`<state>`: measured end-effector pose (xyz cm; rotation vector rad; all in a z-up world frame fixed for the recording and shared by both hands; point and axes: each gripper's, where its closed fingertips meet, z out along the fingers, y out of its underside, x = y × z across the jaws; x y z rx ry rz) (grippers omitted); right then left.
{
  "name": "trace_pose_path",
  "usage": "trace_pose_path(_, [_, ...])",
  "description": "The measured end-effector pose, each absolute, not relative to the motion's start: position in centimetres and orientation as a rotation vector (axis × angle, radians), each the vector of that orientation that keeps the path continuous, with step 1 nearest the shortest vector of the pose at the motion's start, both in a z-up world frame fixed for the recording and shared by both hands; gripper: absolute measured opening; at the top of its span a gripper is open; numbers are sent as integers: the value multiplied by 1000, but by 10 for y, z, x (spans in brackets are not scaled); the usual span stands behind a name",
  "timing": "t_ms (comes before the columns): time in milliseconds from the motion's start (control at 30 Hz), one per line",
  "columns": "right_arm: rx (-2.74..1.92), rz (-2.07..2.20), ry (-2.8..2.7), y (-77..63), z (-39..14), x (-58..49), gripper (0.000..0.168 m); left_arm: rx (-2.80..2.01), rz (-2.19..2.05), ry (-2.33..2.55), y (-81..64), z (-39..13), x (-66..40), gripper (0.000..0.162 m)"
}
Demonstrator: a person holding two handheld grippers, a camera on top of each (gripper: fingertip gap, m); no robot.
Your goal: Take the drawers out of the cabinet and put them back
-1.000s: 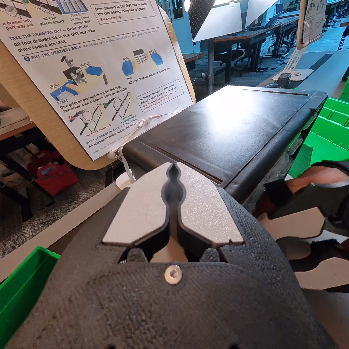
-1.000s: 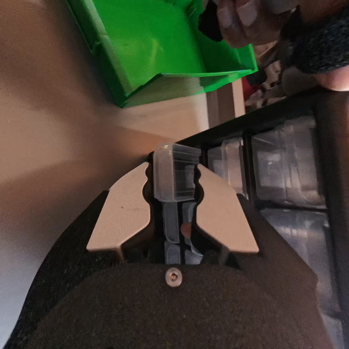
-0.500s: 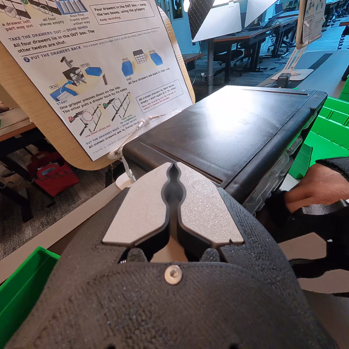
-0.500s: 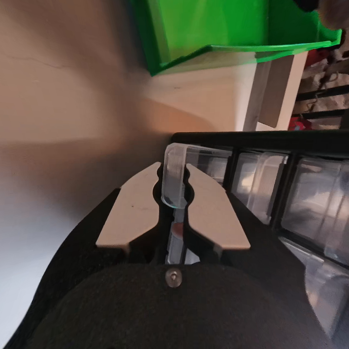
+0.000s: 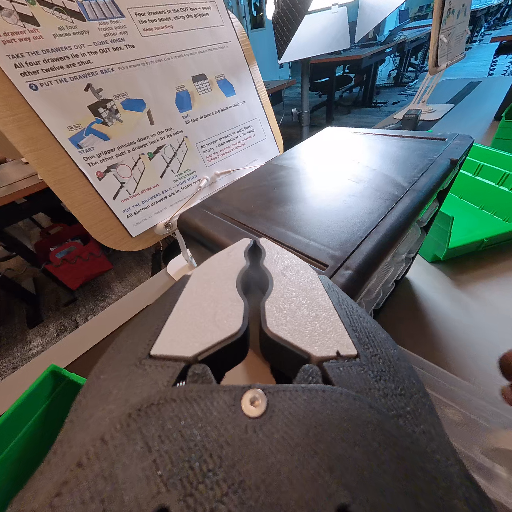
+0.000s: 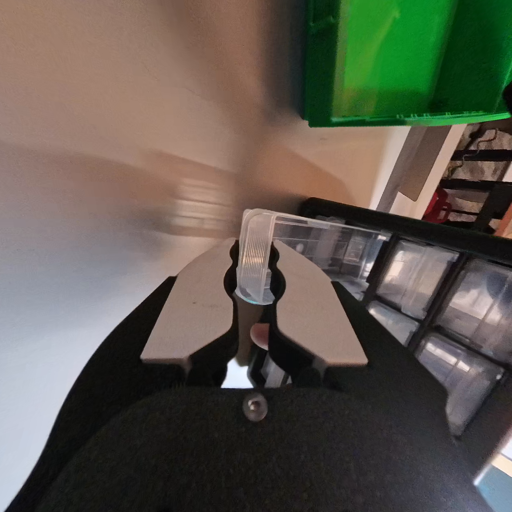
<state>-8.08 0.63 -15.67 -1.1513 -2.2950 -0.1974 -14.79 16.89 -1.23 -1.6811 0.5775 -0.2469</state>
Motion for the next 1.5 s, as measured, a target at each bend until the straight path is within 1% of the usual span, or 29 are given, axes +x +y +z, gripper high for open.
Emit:
trace_pose_path(133, [-1218, -48, -2306, -17, -138, -60, 19, -1683, -234, 581, 169, -12, -148, 0])
trace_pose_path(367, [-1441, 429, -2212, -46, -86, -9, 19, -1682, -231, 580, 169, -12, -148, 0])
trace_pose_path(467, [-1527, 568, -2127, -48, -64, 20, 19, -1682, -226, 579, 169, -12, -148, 0])
trace_pose_path(633, [-1643, 547, -1948, -32, -28, 76, 19, -1681, -228, 580, 169, -12, -148, 0])
trace_pose_path(800, [-1796, 240, -1718, 24, -10, 140, 19, -1678, -228, 583, 168, -12, -148, 0])
trace_pose_path(867, [-1838, 93, -1635, 55, -16, 162, 19, -1678, -225, 584, 168, -12, -148, 0])
trace_pose_path(933, [-1904, 1, -1582, 83, -32, 178, 19, -1678, -221, 586, 168, -12, -148, 0])
trace_pose_path(1067, [-2026, -206, -1519, 142, -83, 206, 19, -1677, -211, 588, 167, -12, -148, 0])
trace_pose_path(1167, [-2194, -303, -1348, 189, -117, 224, 19, -1676, -216, 587, 167, -12, -148, 0])
trace_pose_path(1333, [-2452, -283, -869, 258, -145, 239, 19, -1675, -224, 589, 168, -12, -148, 0])
trace_pose_path(1500, [-2593, -85, -546, 302, -166, 235, 18, -1674, -227, 590, 168, -12, -148, 0])
